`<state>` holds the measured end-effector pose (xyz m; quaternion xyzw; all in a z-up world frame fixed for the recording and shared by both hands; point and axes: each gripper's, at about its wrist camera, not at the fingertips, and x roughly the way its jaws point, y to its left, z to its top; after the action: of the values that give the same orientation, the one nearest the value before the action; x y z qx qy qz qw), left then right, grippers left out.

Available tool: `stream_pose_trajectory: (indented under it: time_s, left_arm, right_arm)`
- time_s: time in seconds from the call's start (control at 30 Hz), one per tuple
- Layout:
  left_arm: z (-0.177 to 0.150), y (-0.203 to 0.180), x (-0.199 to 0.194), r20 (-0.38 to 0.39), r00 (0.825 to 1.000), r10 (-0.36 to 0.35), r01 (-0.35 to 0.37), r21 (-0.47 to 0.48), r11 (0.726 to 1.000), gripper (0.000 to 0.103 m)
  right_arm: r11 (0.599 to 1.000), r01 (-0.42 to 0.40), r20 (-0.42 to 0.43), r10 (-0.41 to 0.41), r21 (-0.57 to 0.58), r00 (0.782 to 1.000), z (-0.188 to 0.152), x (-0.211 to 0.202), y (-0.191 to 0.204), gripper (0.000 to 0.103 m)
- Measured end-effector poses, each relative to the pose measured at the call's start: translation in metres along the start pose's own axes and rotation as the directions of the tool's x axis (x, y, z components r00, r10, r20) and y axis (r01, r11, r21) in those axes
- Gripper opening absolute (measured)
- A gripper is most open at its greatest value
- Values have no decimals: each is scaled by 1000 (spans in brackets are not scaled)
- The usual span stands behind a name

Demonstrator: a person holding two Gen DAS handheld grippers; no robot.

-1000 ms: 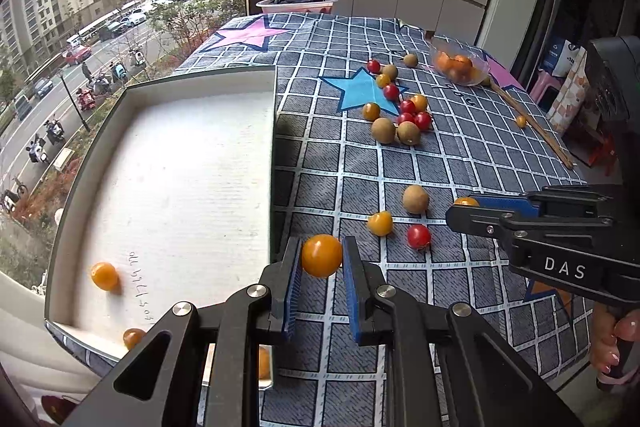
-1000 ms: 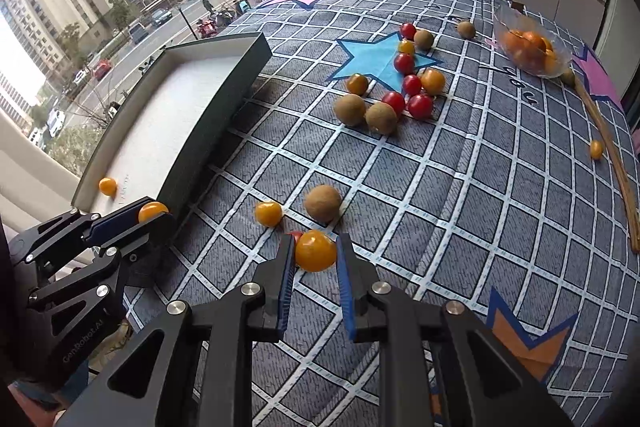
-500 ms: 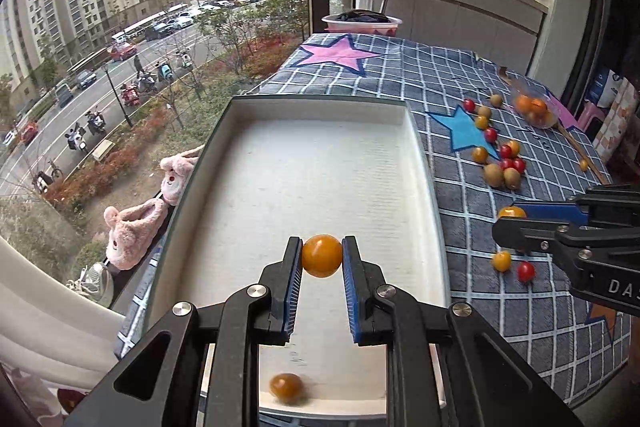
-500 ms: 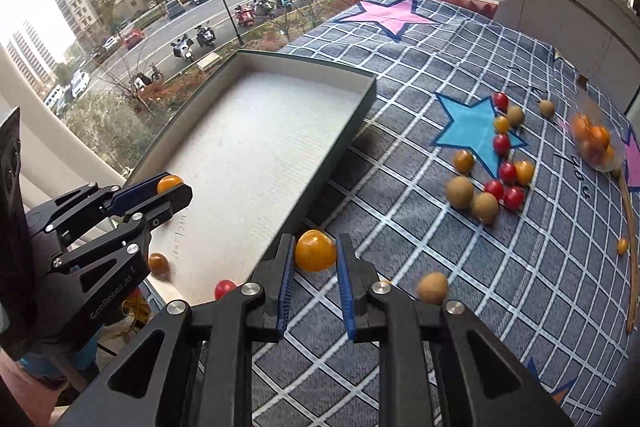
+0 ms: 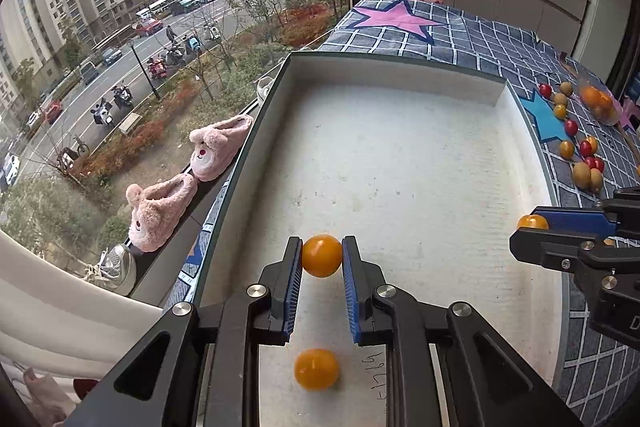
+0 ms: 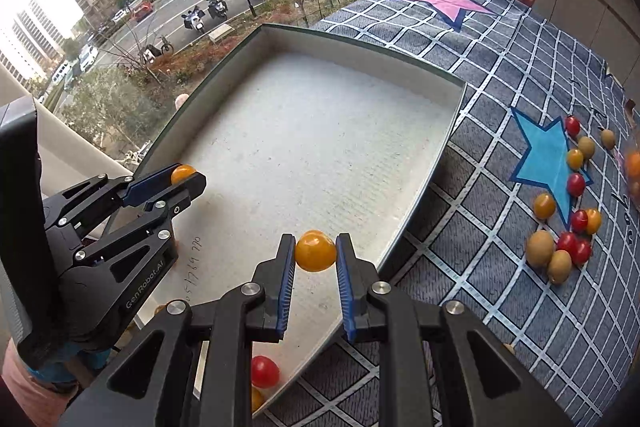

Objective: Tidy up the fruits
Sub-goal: 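Open the right tool then the left tool over the tray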

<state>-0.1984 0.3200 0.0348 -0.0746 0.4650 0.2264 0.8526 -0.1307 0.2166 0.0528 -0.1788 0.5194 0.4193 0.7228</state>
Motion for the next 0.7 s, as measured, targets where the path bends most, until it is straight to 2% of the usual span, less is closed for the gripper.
stream_pose_trajectory:
  time_s: [0.37,0.53,0.6,0.63,0.7]
  left_arm:
    - [1,-4,7,-12,1000,12,-12,16,1000,21]
    - [0,-6,7,1,1000,31,-31,28,999,21]
    - [1,-6,7,0,999,33,-33,26,999,22]
    - [1,-5,7,-2,999,33,-33,23,999,22]
    - [1,-3,7,-9,999,33,-33,15,999,22]
  right_arm:
    - [996,67,-28,-68,-65,997,7,21,11,22]
    - [986,108,-9,-110,-123,994,6,23,21,25]
    - [989,85,-12,-87,-125,996,4,22,23,42]
    - [990,67,-9,-69,-121,998,3,20,23,47]
    - [989,83,8,-83,-125,997,2,15,23,54]
